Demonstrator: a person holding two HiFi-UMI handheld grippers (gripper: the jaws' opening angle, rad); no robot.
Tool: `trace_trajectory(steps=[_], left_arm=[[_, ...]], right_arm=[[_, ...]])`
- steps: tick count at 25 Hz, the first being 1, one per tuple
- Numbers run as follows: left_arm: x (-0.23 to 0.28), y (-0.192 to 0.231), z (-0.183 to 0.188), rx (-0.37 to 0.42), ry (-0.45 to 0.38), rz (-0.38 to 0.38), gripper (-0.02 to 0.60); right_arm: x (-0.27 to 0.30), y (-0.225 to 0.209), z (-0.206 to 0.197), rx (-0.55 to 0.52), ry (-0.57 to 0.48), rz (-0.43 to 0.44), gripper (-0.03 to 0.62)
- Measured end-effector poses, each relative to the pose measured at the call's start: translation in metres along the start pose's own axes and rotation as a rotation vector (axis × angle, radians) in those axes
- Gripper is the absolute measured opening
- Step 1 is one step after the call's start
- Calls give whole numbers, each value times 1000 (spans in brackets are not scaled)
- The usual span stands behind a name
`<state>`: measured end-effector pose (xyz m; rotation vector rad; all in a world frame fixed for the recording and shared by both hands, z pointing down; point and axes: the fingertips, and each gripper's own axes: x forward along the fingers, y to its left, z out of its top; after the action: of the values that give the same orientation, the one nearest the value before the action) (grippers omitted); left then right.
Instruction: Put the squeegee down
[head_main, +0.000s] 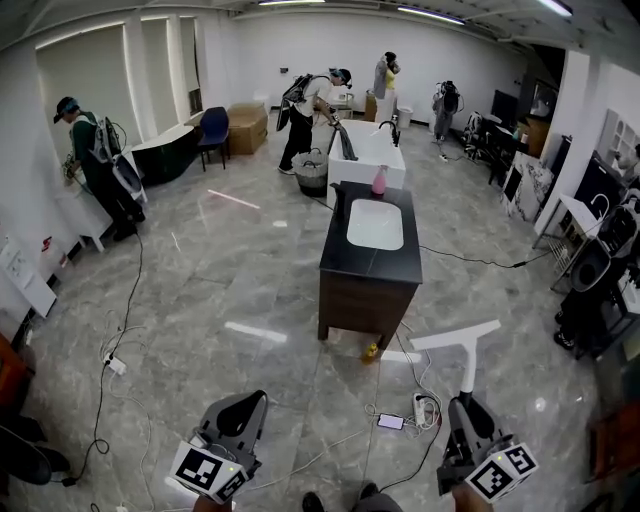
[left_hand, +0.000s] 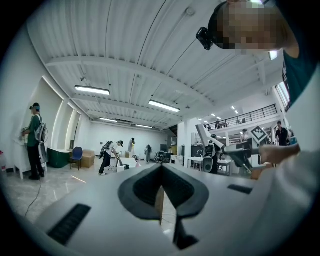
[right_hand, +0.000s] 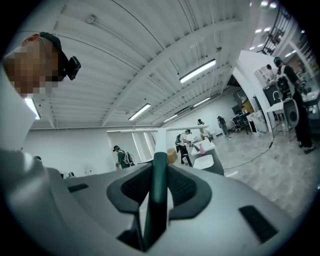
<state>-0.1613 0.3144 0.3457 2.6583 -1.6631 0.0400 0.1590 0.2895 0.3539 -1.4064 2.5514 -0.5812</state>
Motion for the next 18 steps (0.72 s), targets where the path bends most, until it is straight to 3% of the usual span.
trace_trajectory(steps=[8, 18], left_arm=[[22, 0, 3, -44, 1, 18, 5], [80, -5, 1, -3, 37, 100, 5]], right_arm=[[26, -21, 15, -13, 1, 12, 95], [80, -80, 44, -6, 20, 93, 95]])
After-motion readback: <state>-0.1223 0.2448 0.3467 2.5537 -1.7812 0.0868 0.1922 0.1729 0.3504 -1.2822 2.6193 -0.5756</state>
